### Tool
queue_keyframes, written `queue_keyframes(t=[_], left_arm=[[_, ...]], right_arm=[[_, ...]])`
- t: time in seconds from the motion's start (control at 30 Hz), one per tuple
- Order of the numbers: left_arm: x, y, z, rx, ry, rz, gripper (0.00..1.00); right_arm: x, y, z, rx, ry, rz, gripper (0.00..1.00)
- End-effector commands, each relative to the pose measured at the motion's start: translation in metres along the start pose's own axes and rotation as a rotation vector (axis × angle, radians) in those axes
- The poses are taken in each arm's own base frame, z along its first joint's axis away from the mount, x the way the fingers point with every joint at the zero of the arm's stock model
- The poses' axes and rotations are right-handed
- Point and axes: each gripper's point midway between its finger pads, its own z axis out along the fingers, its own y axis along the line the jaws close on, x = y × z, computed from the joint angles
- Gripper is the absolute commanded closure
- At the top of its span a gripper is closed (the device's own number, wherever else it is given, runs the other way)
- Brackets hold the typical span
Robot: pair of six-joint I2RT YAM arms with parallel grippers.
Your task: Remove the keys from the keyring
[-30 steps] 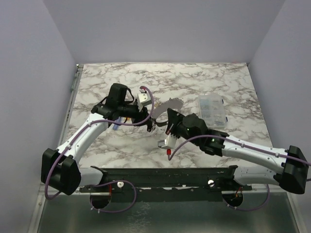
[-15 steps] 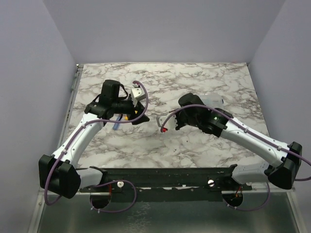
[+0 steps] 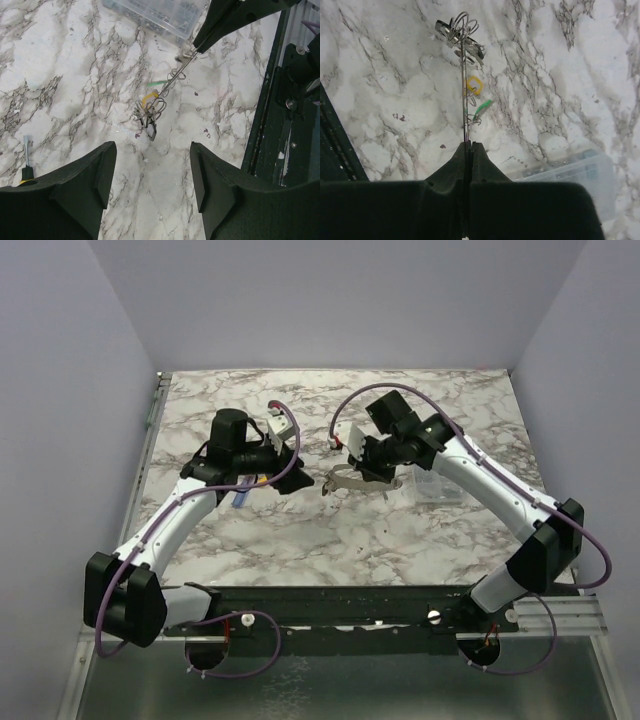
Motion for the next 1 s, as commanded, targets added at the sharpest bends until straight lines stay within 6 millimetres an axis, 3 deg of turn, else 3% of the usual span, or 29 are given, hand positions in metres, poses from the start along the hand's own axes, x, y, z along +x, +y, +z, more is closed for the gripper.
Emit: queue_keyframes(t=[0.0,0.27,0.47,0.77,0.97], left_arm=[[-0.009,0.010,0.006,-0.035,-0.051,-0.034,0.34],[-0.006,0.017,0.012,-0.053,-0.035,-0.041,0.32],[0.008,0.010,0.025,-0.003,0.003,-0.106,0.43],[-0.007,0.034,0.027,-0.252,-0.010,-0.141,0.46],[-0.002,0.031,0.029,-0.285,0.024,-0.125,0.44]], right_arm=[[-0.014,0.016,-0.002,-0.138,-0.052,0.240,0.99],[-0.019,0.020,0.007,-0.162,-0.074,0.340,0.99],[-0.021,0.012,0.008,-0.088,-0.113,0.399,0.99],[-0.016,0.024,0.024,-0.139,-0.075,0.566,0.99],[-0.018,0.026,0.031,-0.150,-0.074,0.650,0.99]])
